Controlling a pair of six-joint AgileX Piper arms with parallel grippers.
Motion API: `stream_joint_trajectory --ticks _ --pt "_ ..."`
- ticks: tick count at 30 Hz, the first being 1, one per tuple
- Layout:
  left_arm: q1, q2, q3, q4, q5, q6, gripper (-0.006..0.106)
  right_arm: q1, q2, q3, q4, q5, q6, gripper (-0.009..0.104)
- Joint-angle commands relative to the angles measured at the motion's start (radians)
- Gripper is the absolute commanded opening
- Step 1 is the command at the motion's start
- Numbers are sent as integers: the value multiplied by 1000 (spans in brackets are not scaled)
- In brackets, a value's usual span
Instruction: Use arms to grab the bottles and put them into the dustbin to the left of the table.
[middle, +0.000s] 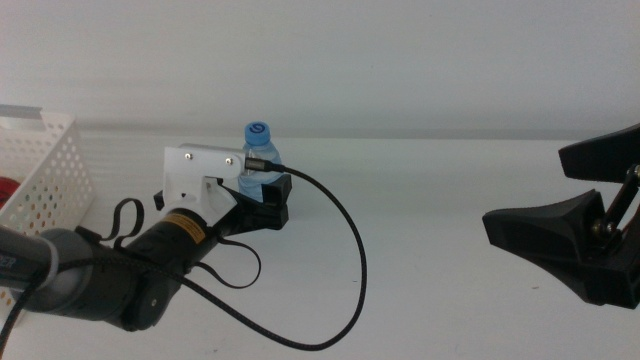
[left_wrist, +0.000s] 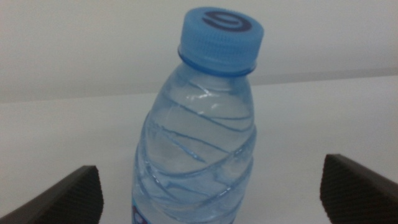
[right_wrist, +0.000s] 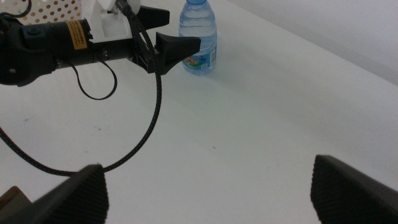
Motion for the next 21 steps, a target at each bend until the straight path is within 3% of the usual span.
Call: stream_joint_trajectory --ticks 1,21 --pt "0 6 -2 -14 3 25 94 1 -3 4 -6 -10 -11 86" --pt "0 150 -65 -29 -175 35 94 1 -3 4 -6 -10 -11 86"
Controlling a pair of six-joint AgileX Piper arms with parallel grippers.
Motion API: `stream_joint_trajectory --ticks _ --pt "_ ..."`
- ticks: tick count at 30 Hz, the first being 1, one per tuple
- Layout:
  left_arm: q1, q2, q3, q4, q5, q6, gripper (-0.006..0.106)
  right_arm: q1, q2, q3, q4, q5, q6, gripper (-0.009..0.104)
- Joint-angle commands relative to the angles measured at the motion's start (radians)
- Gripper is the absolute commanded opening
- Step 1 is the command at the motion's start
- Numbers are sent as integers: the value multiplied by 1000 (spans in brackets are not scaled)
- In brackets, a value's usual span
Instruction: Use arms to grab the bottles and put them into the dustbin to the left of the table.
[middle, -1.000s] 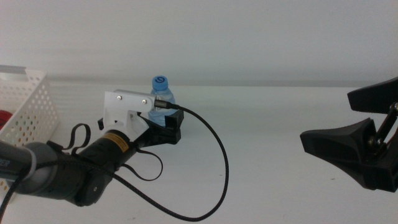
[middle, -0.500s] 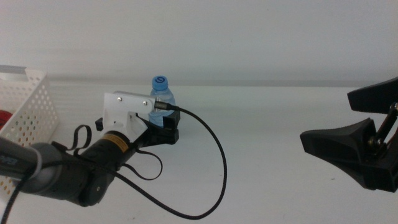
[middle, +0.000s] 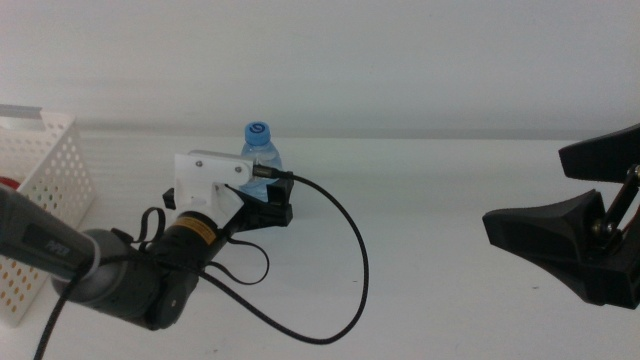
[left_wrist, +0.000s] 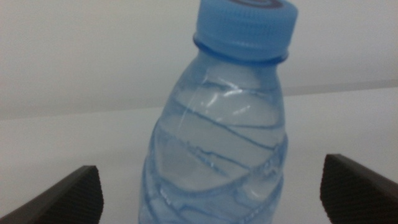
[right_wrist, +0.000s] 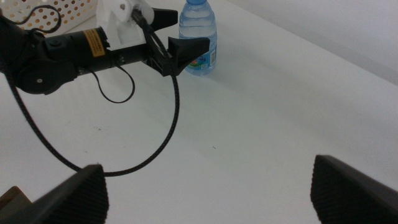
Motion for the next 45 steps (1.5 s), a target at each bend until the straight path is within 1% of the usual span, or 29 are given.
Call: stream_joint_trajectory --ticks 1,9,23,26,30,35,40,43,45 --pt "0 15 -22 0 -17 -11 94 1 -3 4 -6 -10 -11 86" --pt "0 43 -82 4 43 -4 94 1 -3 4 -6 -10 -11 86" --pt "0 124 -160 13 54 -1 94 1 -3 4 -6 -10 -11 86" --pt "0 128 -161 -12 51 -1 94 1 -3 4 -6 -10 -11 86" --pt "0 135 -161 -23 48 34 94 1 -3 4 -6 -10 -11 86" --pt "0 137 -161 -23 48 34 94 1 -3 4 -6 -10 -11 86" --pt "2 137 -176 -42 63 38 94 1 -3 4 -6 -10 -11 86" --pt "2 137 -182 -48 76 45 92 1 -3 4 -6 -10 -11 86" --pt "2 137 -182 -63 79 52 86 1 -3 4 -6 -10 -11 86"
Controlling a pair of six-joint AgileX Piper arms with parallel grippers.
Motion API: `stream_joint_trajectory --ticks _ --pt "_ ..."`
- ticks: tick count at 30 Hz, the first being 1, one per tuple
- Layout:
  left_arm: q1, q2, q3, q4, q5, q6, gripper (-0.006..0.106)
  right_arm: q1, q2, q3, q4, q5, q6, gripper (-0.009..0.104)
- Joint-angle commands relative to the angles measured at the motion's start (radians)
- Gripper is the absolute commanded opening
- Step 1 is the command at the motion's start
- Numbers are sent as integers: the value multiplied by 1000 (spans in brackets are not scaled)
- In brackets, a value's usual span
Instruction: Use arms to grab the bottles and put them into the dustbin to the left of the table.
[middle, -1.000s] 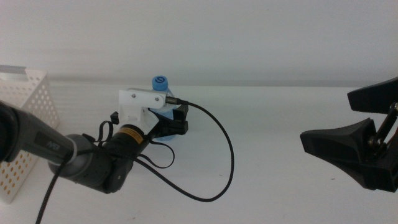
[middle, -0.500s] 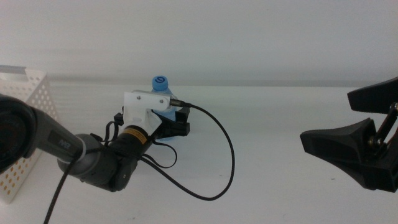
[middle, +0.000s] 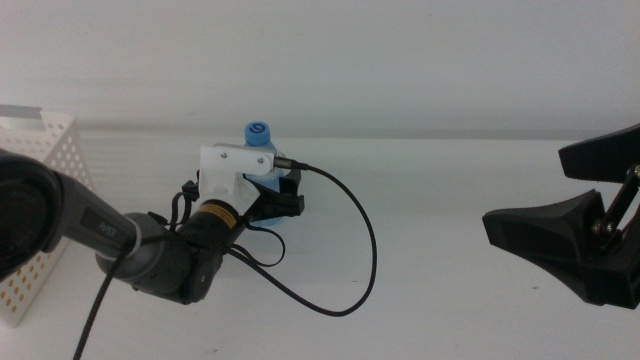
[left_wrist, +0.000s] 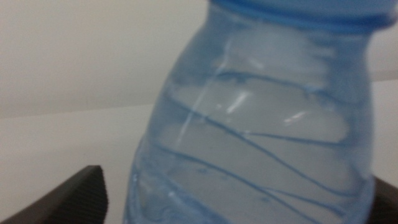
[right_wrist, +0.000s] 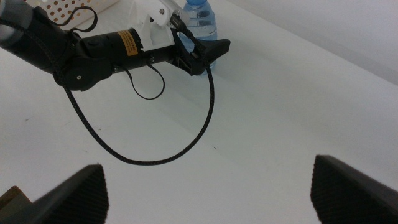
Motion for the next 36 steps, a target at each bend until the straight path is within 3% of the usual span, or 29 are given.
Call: stream_joint_trajectory --ticks 1,4,9,10,16,20,25,28,36 --pt "2 0 -5 -28 10 6 83 1 -3 4 -6 -10 -11 86" --pt "4 0 -5 -34 8 23 62 1 -3 4 -6 -10 -11 86" --pt "10 -8 0 -35 -17 57 5 1 -3 4 -6 -10 -11 86" --pt "10 -21 9 -35 -13 61 -2 1 -3 4 -6 -10 -11 86" --pt "10 -285 159 -117 211 147 -2 1 -3 4 -6 -10 -11 86" --pt "21 -551 212 -179 619 214 -2 1 -3 4 -6 -10 -11 86" --pt "142 -791 93 -119 1200 293 -2 1 -3 4 -6 -10 -11 86" --pt "239 -826 -29 -40 1506 298 -2 1 -3 4 -6 -10 -11 86" --pt "504 -716 -430 49 1977 491 -2 1 -3 4 -6 -10 -11 86"
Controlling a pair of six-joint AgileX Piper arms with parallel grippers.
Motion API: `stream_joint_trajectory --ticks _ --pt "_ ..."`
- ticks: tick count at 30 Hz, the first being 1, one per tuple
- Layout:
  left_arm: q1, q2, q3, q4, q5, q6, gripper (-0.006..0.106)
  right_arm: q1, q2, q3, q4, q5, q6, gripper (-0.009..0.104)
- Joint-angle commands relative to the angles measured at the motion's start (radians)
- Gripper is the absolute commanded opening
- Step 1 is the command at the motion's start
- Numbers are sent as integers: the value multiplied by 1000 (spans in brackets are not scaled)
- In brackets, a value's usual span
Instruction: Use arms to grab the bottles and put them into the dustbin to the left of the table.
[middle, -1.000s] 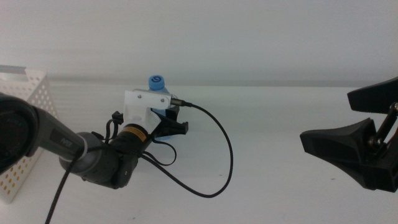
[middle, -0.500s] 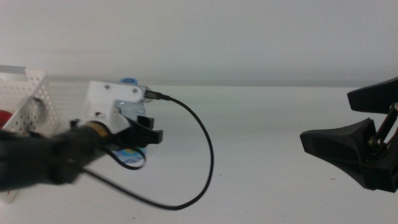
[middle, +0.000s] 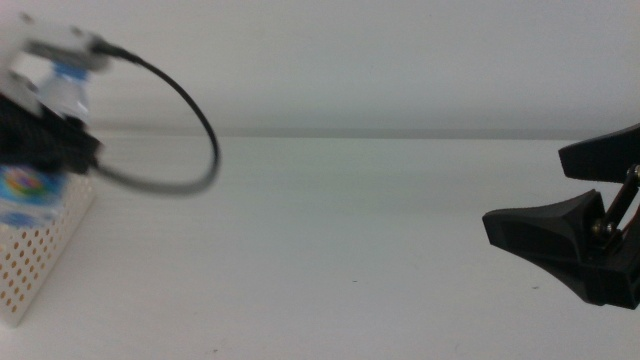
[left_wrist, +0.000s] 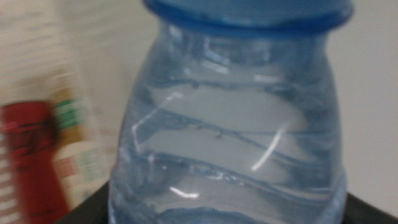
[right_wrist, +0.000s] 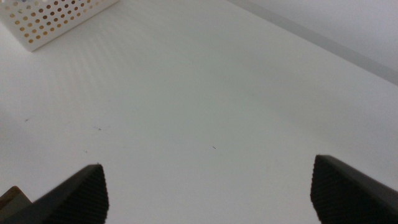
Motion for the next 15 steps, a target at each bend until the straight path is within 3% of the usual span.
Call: stream_joint_trajectory --ticks 1,7,15 --pt "76 57 -148 34 122 55 -2 1 -3 4 -6 -10 -10 86" --pt "230 250 -353 60 285 130 -2 1 -3 4 -6 -10 -10 86" --pt "372 380 -384 114 208 157 -2 1 -3 4 -6 -10 -10 86"
